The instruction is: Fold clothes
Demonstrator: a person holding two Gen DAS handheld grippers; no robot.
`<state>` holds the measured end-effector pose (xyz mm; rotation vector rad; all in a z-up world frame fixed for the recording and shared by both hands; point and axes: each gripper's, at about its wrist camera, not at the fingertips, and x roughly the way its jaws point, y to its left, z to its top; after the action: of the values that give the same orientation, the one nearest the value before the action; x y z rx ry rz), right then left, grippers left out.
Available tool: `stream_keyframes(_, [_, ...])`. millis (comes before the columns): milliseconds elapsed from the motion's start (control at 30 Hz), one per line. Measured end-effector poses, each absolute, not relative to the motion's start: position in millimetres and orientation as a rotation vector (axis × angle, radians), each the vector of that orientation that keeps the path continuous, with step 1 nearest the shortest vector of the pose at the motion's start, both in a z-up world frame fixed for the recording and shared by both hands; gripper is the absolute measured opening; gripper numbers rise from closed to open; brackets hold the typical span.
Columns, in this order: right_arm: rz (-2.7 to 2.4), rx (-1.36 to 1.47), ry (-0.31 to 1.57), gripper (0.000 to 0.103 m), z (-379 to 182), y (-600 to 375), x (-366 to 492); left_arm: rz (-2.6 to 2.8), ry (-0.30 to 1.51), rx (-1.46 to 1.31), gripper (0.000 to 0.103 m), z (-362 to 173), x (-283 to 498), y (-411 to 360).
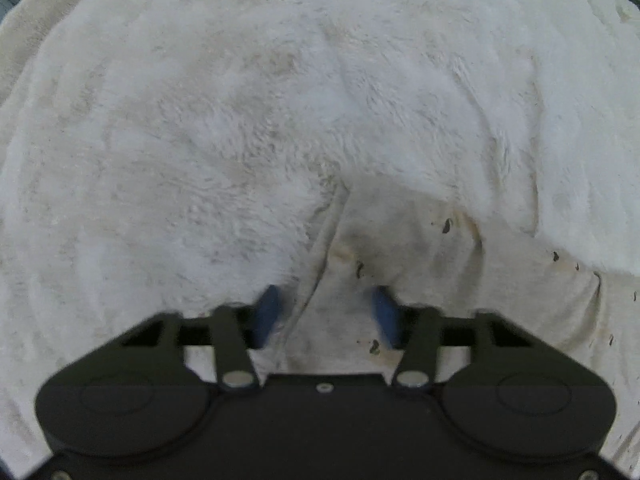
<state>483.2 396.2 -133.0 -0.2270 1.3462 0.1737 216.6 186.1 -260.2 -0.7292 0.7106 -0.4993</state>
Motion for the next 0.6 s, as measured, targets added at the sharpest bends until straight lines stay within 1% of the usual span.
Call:
stream_keyframes(33, [0.181, -0.233, 1.337, 0.007, -130, 394, 480, -0.467, 0.711, -0.716, 0.034, -261, 216, 187])
stream_keyframes(67, [0.191, -0.227, 1.331, 0.006, -126, 392, 478, -0.442, 0.710, -0.711, 0.011, -262, 216, 189])
stream_keyframes(133, [0.203, -0.216, 1.313, 0.005, -116, 386, 473, -0.411, 0.704, -0.714, 0.010, -262, 215, 191])
stream_keyframes(267, [0.231, -0.186, 1.279, 0.005, -96, 374, 461, -0.375, 0.684, -0.672, 0.006, -257, 207, 184])
stream_keyframes(367, [0.256, -0.153, 1.259, 0.005, -81, 364, 453, -0.343, 0.648, -0.663, 0.006, -249, 197, 182])
stream_keyframes(467, [0.300, -0.099, 1.234, 0.005, -63, 344, 444, -0.334, 0.580, -0.609, 0.005, -227, 184, 169])
stream_keyframes(600, [0.385, -0.017, 1.198, 0.005, -27, 313, 435, -0.346, 0.502, -0.507, 0.005, -183, 169, 142])
